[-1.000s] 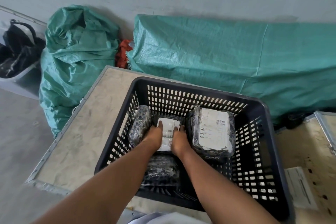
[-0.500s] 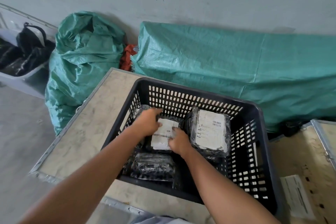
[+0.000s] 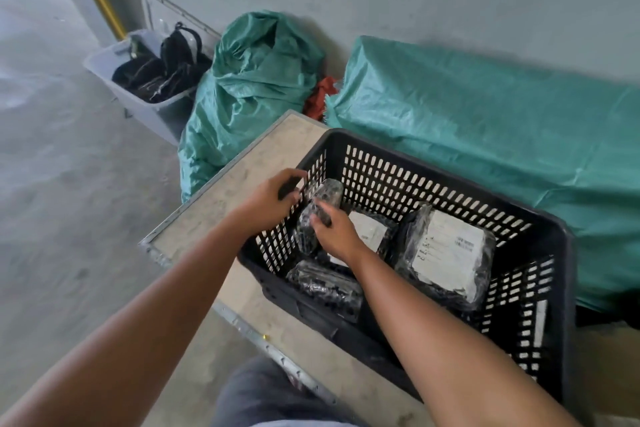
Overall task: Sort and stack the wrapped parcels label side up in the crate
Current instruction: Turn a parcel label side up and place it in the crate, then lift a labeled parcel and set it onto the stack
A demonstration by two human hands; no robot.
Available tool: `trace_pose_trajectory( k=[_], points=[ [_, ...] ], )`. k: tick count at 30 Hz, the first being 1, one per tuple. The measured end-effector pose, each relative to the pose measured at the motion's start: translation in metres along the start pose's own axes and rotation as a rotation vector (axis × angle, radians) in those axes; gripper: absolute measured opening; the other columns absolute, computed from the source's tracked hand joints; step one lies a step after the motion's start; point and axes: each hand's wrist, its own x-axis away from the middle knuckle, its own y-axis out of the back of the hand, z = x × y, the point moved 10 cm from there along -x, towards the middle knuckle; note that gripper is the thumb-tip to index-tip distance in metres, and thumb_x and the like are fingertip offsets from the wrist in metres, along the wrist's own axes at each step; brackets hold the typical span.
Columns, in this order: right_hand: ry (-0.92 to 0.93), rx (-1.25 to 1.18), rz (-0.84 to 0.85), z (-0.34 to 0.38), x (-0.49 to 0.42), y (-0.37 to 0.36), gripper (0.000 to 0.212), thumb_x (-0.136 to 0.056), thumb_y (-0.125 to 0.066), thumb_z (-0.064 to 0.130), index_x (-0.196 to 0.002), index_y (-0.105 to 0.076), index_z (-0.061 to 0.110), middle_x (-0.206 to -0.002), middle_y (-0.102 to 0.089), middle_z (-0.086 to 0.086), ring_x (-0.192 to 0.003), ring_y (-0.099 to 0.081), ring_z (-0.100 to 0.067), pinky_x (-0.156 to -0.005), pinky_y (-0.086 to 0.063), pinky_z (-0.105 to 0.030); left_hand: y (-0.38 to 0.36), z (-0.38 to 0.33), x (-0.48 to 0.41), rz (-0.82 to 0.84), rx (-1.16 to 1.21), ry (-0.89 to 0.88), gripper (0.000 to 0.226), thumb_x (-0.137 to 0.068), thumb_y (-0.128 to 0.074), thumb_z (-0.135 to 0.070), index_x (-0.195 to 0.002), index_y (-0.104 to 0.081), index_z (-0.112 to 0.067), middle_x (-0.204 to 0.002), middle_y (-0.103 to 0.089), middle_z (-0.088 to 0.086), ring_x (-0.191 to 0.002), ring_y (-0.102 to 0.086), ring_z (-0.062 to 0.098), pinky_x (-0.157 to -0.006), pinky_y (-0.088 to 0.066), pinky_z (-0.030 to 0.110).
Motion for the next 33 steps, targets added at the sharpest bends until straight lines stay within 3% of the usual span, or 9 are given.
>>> trace_pose_trajectory(
  k=[6, 10, 14, 19, 21, 26, 28, 30, 33],
  points=[
    [-0.012, 0.14, -0.079, 0.002, 0.011, -0.004, 0.059, -0.09, -0.075, 0.043, -0.137, -0.046, 0.022, -0.114, -0.071, -0.008, -0.092, -0.071, -0.023, -0.078, -0.057, -0.03, 0.002, 0.012, -0.002, -0.01, 0.044, 0.006, 0.052, -0.099, -0.05, -0.001, -0.125, -0.054, -0.045, -0.099, -0.065, -0.005, -0.054, -0.057, -0.004, -0.05, -0.044, 0.013],
    [-0.045, 0.055, -0.219, -0.006, 0.008, 0.007, 0.049, -0.082, -0.086, 0.027, -0.117, -0.052, 0.025, -0.089, -0.066, 0.002, -0.057, -0.056, 0.005, -0.048, -0.039, -0.008, -0.002, 0.013, -0.007, -0.002, 0.09, 0.011, 0.054, -0.098, -0.049, 0.004, -0.124, -0.054, -0.042, -0.109, -0.067, -0.005, -0.084, -0.065, -0.003, -0.063, -0.047, 0.013],
    [-0.062, -0.029, -0.242, -0.015, 0.011, 0.009, 0.072, -0.087, -0.082, 0.016, -0.151, -0.05, 0.021, -0.111, -0.07, -0.002, -0.067, -0.061, 0.009, -0.057, -0.044, -0.002, -0.006, 0.014, -0.007, 0.011, 0.119, -0.008, 0.054, -0.096, -0.046, 0.009, -0.131, -0.054, -0.031, -0.114, -0.069, 0.008, -0.104, -0.068, 0.02, -0.083, -0.057, 0.034],
    [-0.052, -0.087, -0.3, -0.016, 0.015, 0.034, 0.057, -0.091, -0.073, 0.02, -0.146, -0.057, 0.023, -0.098, -0.059, 0.028, -0.049, -0.061, 0.002, -0.047, -0.048, -0.016, -0.006, 0.01, -0.007, 0.026, 0.029, -0.027, 0.051, -0.099, -0.045, -0.002, -0.132, -0.05, -0.041, -0.105, -0.073, 0.005, -0.074, -0.071, 0.026, -0.054, -0.055, 0.038],
    [-0.054, -0.11, -0.309, -0.016, 0.017, 0.042, 0.055, -0.092, -0.071, 0.019, -0.146, -0.058, 0.024, -0.097, -0.067, 0.016, -0.05, -0.063, 0.001, -0.045, -0.046, -0.015, -0.007, 0.01, -0.007, 0.029, 0.009, -0.041, 0.052, -0.101, -0.044, -0.006, -0.141, -0.048, -0.038, -0.122, -0.071, 0.006, -0.077, -0.072, 0.018, -0.051, -0.051, 0.026],
    [-0.095, -0.202, -0.302, -0.01, 0.028, 0.074, 0.044, -0.095, -0.067, 0.024, -0.137, -0.064, 0.033, -0.114, -0.071, -0.006, -0.076, -0.072, -0.033, -0.071, -0.064, -0.053, -0.008, 0.008, -0.006, 0.035, -0.034, -0.068, 0.059, -0.102, -0.05, -0.008, -0.152, -0.043, -0.039, -0.145, -0.058, 0.013, -0.104, -0.067, 0.024, -0.073, -0.05, 0.022],
    [-0.081, -0.118, -0.291, 0.0, 0.038, 0.093, 0.04, -0.093, -0.067, 0.03, -0.128, -0.065, 0.05, -0.128, -0.063, 0.001, -0.084, -0.075, -0.022, -0.066, -0.066, -0.041, -0.002, -0.003, -0.001, -0.022, -0.119, -0.143, 0.057, -0.101, -0.059, -0.012, -0.149, -0.048, -0.041, -0.154, -0.046, 0.015, -0.13, -0.053, 0.032, -0.102, -0.049, 0.039],
    [-0.033, -0.066, -0.301, 0.016, 0.056, 0.115, 0.039, -0.089, -0.066, 0.038, -0.116, -0.064, 0.066, -0.125, -0.06, 0.01, -0.079, -0.074, -0.009, -0.059, -0.062, -0.025, 0.007, -0.026, 0.01, -0.113, -0.174, -0.285, 0.054, -0.096, -0.068, -0.012, -0.143, -0.058, -0.038, -0.163, -0.032, 0.014, -0.153, -0.019, 0.041, -0.12, -0.022, 0.056],
    [-0.001, -0.08, -0.311, 0.039, 0.088, 0.148, 0.036, -0.08, -0.067, 0.044, -0.111, -0.069, 0.063, -0.113, -0.065, 0.018, -0.077, -0.074, -0.023, -0.056, -0.062, -0.042, 0.01, -0.054, 0.013, -0.085, -0.049, -0.35, 0.051, -0.093, -0.073, -0.026, -0.138, -0.06, -0.047, -0.166, -0.028, 0.003, -0.157, -0.009, 0.03, -0.121, -0.016, 0.058]
  ],
)
